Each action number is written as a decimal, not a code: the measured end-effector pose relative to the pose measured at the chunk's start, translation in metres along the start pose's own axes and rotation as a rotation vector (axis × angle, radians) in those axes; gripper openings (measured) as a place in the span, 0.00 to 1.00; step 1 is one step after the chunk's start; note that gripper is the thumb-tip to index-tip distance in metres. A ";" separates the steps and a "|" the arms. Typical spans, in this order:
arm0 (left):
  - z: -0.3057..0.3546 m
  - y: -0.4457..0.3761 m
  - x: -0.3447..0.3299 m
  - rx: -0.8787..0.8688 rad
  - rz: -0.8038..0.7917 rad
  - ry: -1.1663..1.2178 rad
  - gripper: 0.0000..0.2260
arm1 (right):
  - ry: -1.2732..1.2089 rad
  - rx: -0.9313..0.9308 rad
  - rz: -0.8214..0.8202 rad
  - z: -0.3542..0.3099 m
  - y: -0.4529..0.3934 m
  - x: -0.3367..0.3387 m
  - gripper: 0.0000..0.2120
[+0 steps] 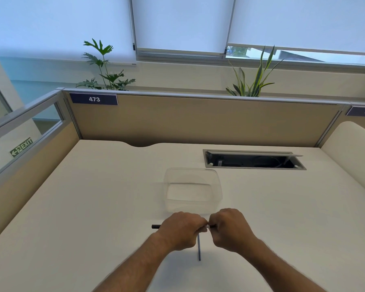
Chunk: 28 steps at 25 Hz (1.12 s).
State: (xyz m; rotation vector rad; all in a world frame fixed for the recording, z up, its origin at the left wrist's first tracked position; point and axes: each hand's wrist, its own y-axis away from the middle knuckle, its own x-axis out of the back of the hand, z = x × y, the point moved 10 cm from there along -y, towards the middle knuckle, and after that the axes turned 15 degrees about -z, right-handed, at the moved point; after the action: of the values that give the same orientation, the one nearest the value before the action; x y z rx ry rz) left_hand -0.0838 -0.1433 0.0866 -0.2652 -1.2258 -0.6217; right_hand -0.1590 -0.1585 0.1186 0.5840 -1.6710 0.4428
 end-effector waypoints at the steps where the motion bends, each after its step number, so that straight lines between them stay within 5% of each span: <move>1: -0.001 0.000 0.000 0.002 -0.002 0.002 0.05 | 0.001 0.002 0.014 0.000 0.000 0.001 0.05; 21: -0.011 -0.004 -0.003 -0.009 -0.047 0.116 0.07 | 0.007 0.048 0.085 -0.006 0.009 0.003 0.11; 23: -0.012 -0.003 0.000 0.006 -0.040 0.074 0.07 | -0.021 -0.010 -0.002 -0.001 0.006 -0.001 0.14; 26: -0.015 -0.002 0.003 0.036 -0.024 -0.017 0.06 | -0.119 -0.078 -0.206 0.011 0.004 -0.016 0.33; 28: -0.017 -0.001 0.004 0.057 -0.017 -0.048 0.06 | -0.087 -0.060 -0.315 0.008 0.003 -0.023 0.29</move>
State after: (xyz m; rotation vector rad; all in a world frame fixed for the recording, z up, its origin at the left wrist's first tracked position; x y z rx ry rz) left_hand -0.0698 -0.1539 0.0841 -0.2230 -1.2913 -0.5972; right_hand -0.1642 -0.1582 0.0949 0.8157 -1.6325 0.1400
